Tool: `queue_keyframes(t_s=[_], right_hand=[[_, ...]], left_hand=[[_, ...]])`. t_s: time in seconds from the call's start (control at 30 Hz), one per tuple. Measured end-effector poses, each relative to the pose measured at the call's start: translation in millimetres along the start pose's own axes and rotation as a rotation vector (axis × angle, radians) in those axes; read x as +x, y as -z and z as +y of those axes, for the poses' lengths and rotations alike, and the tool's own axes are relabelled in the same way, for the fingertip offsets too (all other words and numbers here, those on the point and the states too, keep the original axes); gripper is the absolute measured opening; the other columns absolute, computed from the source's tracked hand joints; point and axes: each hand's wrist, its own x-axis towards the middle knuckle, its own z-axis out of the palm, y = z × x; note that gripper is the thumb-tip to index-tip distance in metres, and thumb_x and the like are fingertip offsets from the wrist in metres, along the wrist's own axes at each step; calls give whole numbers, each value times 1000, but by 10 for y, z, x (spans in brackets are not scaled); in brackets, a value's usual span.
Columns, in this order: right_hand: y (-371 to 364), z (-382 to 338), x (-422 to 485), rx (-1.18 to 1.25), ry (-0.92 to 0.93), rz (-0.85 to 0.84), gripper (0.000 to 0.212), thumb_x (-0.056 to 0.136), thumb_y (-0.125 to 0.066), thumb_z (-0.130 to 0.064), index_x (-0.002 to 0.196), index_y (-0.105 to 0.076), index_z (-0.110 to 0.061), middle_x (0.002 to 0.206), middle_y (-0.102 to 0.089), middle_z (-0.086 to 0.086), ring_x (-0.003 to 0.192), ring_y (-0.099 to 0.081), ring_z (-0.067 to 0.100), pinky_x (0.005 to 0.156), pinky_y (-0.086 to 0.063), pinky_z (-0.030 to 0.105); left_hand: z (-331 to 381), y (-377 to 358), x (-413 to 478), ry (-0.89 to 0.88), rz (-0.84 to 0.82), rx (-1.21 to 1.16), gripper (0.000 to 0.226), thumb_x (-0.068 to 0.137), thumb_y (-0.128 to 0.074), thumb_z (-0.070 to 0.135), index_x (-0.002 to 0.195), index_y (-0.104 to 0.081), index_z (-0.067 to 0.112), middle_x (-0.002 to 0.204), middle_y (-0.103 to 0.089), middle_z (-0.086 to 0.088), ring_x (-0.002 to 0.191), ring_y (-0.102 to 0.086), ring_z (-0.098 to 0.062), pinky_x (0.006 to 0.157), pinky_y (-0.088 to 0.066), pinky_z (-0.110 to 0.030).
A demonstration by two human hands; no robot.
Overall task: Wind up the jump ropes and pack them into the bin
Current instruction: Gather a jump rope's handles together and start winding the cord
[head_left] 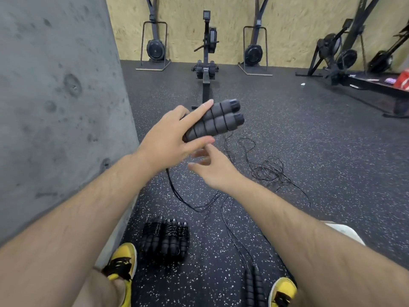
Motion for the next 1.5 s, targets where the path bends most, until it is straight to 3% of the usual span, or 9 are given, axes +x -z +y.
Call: queue_keyframes(t_s=[0.13,0.23,0.37,0.47,0.53,0.8,0.97,1.27,1.5], right_hand=[[-520,-333,71,-37,104,-144,29,88,-60,-27,115,-57,-17,88,-60,-5,71,-54,7,55,-40,18],[-740,-453,114,-191,171,-119,26,94,-50,-11,115,-65,-9,96,-67,5,86,-62,20,70,-45,31],[-560,-354,198,-72,134,-107,22,97,-52,-21,80,-64,-15,72,-68,4,62,-57,15,63,-51,37],[-239,-185,272,-211,215,-126,23,98,-59,-37,100,-71,-18,85,-70,-5,76,-59,6,70,-47,22],[-5,-89,297,-303,204,-98,24,96,-60,-40,110,-71,-23,93,-72,-8,85,-63,8,77,-48,27],[389,-150,126,-94,94,-40,31,97,-55,-40,74,-57,-20,66,-44,-5,57,-38,11,63,-31,31],[362,-139,68,-206,99,61,37,84,-67,-58,87,-67,-21,69,-57,-9,59,-49,8,59,-41,28],[321,-120,18,-577,276,242,28,87,-63,-52,94,-61,-25,83,-49,-10,84,-54,17,75,-45,35],[355,-151,4,-694,430,287,26,91,-60,-43,98,-63,-18,83,-48,-7,81,-52,21,75,-40,35]], left_hand=[[-24,35,-56,-12,-12,-42,77,93,-53,66,159,-25,39,102,-47,-3,96,-49,-22,89,-45,-40],[-98,103,-121,-20,-23,-26,77,93,-55,64,159,-26,38,101,-48,-3,95,-49,-22,88,-46,-42],[-333,272,-233,-64,-25,101,76,92,-51,69,158,-29,38,99,-49,-4,88,-52,-23,80,-48,-46],[-558,353,-319,-136,-56,203,74,94,-46,72,158,-30,38,99,-50,-6,83,-52,-27,75,-49,-46],[-686,381,-374,-173,-86,260,73,95,-43,73,158,-30,39,99,-50,-6,82,-51,-28,73,-48,-44],[-784,299,-389,-199,-188,447,74,91,-40,75,158,-27,45,100,-50,-6,78,-49,-26,67,-42,-38],[-715,231,-351,-178,-166,450,75,90,-36,76,157,-32,42,97,-49,-7,74,-40,-22,63,-37,-34],[-642,100,-335,-204,-163,463,78,89,-36,78,156,-37,37,94,-50,-7,70,-40,-21,62,-32,-31],[-596,72,-308,-180,-143,424,84,84,-35,86,152,-44,38,91,-54,-6,66,-52,-26,59,-36,-30]])
